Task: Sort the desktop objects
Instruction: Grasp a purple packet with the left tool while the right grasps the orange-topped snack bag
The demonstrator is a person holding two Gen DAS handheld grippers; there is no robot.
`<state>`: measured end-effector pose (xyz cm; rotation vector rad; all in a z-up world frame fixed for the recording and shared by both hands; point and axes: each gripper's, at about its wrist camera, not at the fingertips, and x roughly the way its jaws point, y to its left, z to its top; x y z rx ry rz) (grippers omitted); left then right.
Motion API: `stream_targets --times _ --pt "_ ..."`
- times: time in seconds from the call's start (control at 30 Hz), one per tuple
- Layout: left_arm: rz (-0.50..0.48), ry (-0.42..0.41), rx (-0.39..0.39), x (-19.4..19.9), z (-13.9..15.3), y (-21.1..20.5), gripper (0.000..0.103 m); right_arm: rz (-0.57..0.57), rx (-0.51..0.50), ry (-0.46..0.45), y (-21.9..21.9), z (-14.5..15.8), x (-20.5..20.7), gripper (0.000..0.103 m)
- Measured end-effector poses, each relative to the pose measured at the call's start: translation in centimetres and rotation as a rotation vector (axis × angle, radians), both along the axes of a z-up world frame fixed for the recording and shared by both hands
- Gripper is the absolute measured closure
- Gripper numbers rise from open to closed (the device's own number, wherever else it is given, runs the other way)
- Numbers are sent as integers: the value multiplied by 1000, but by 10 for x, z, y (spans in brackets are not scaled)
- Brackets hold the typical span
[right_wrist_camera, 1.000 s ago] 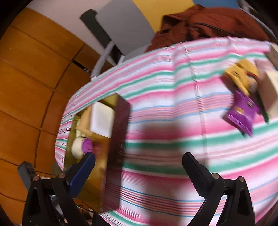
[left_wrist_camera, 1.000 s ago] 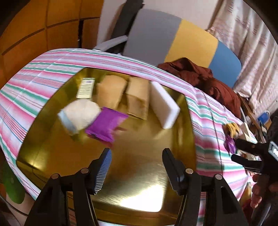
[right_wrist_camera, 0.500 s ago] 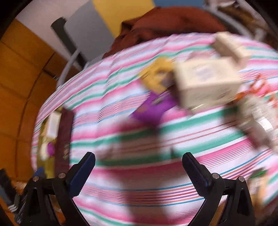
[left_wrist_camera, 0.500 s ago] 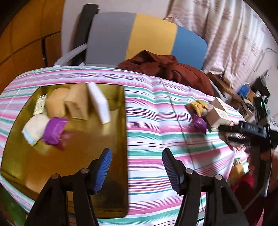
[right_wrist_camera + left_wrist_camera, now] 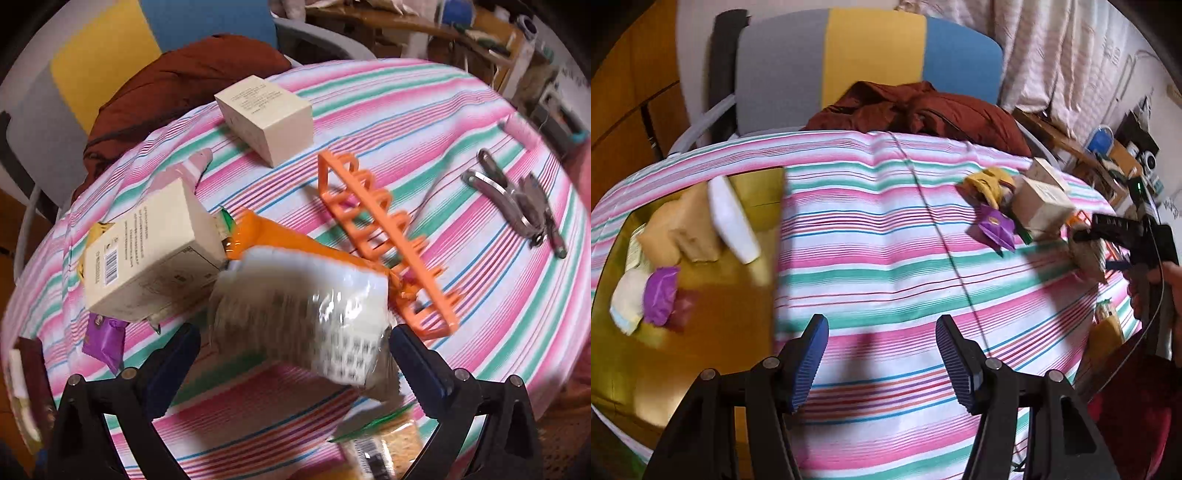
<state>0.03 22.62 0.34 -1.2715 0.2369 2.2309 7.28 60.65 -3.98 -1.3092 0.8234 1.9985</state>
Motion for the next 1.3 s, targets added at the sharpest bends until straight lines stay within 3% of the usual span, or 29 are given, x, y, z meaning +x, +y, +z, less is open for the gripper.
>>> stream_targets --times 0.2,0.3,0.37,0.47,0.63,0.77,0.83,0.93,1.0,1.13,1.3 --pt "-96 0 -33 -3 -7 51 42 7 22 -8 11 -4 -7 6" --pt "-151 -6 -30 -9 -12 80 42 24 -62 -37 7 -19 -7 10" --pt "-170 -7 -23 -14 -16 95 42 15 -147 -1 11 -27 -6 11" --pt "-206 18 -32 -18 -20 123 41 -8 -166 28 18 -24 -4 11" --pt "-265 62 -60 -25 -27 163 40 -45 -210 47 24 -26 -2 6" --pt "-304 91 -92 -30 -34 184 37 -56 -145 45 20 -15 2 2" --pt "-314 82 -90 -34 -39 189 37 -54 -93 43 22 -8 -1 0" --pt "-311 70 -78 -40 -48 193 37 -43 -97 64 27 -6 -3 0" --pt "-281 62 -74 -45 -57 192 46 -33 -121 95 29 -7 -3 7" --pt "-286 159 -64 -33 -63 184 48 -13 -103 88 31 -4 -4 13" --pt "-288 143 -14 -31 -61 167 49 -5 -103 89 24 -8 -5 16"
